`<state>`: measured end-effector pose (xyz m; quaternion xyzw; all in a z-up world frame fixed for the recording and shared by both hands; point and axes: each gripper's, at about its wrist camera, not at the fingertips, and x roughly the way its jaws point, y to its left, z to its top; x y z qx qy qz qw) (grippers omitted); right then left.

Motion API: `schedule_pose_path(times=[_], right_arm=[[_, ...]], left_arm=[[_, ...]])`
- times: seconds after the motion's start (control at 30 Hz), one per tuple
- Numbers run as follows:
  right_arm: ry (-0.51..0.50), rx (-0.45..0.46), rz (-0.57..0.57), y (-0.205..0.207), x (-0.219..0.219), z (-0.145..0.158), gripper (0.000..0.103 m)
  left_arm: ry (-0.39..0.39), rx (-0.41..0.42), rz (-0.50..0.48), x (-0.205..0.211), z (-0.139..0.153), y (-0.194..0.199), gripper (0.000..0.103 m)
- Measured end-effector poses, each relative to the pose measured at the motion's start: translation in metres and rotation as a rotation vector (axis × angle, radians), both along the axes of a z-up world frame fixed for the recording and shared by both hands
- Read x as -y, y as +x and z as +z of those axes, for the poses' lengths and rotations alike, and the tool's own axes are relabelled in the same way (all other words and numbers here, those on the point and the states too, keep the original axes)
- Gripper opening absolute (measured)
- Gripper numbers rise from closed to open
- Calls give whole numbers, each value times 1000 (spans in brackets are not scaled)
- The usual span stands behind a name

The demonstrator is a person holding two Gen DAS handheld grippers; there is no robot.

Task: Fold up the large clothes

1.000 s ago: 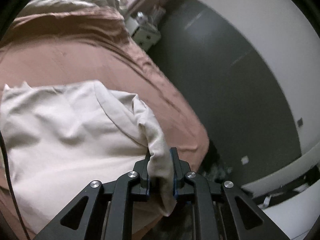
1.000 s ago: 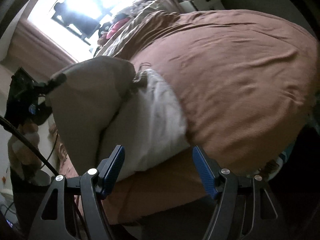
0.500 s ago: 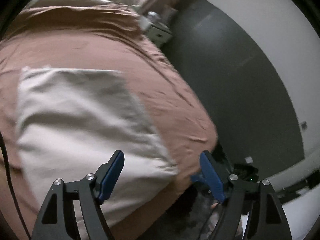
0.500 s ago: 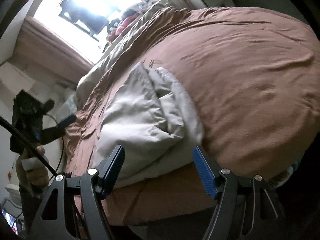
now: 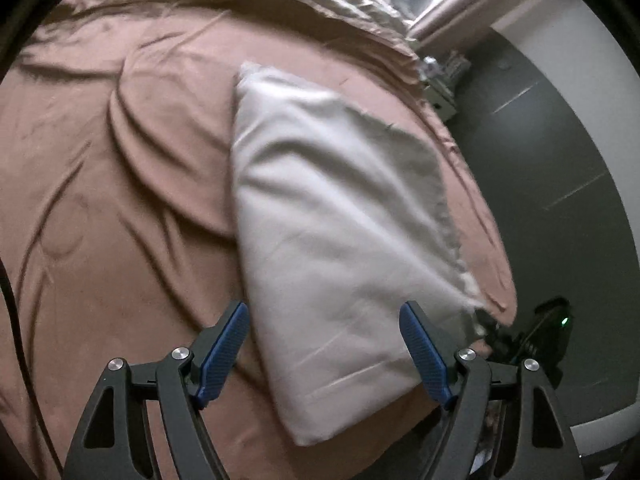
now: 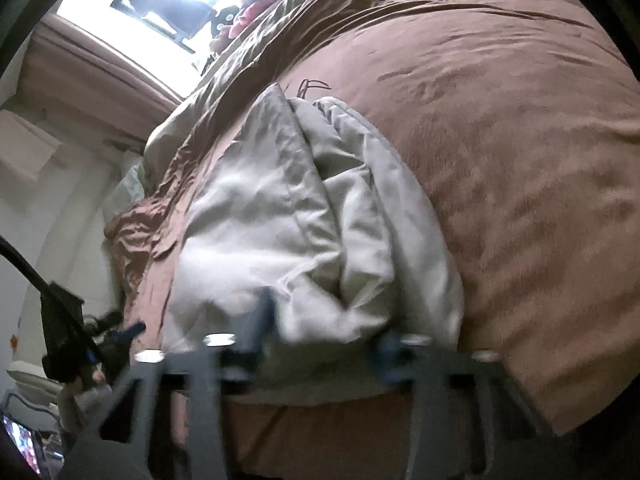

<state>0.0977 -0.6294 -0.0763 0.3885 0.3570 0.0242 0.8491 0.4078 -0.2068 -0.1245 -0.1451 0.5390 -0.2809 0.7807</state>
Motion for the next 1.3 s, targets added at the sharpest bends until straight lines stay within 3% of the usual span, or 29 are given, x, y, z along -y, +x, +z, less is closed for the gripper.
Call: schedule_pose_path(times=[0.1,0.23,0.4,0.57,0.63,0.77,0.8,1.03,1.1,1.17,1.3], right_arm=[[-31,41,-16,-7,2,6,9],[-49,40,-48,-23,5,0,7],[-28,-9,-89,-42,7,-22,7],[-35,1,-66,-47,6,-7,10],[-82,-23,-61,-45,7,4,16],[-119,-8,-43,-35,8,16,68],[-112,-10,-32,-31,8,16,68],[-68,-65,40,-4,12,-2,68],[-70,-83,50,0,10,-4,44],[-51,-77,47,-1,12,-5,36],[-25,-63,44,-5,12,1,23]], left_arm=[[31,-26,-16,10,-21,-4,78],[29,-51,-52,23,-34,-6,57],[34,-21,-104,40,-31,-10,54],[50,-25,-106,42,-36,-5,54],[47,-28,-101,42,-39,-3,54],[47,-20,-95,40,-39,-12,54],[47,-19,-94,40,-40,-13,54],[53,-17,-80,38,-42,-22,53],[60,-13,-88,39,-42,-23,43],[50,-15,-85,38,-42,-23,29],[53,8,-92,36,-33,-24,18]])
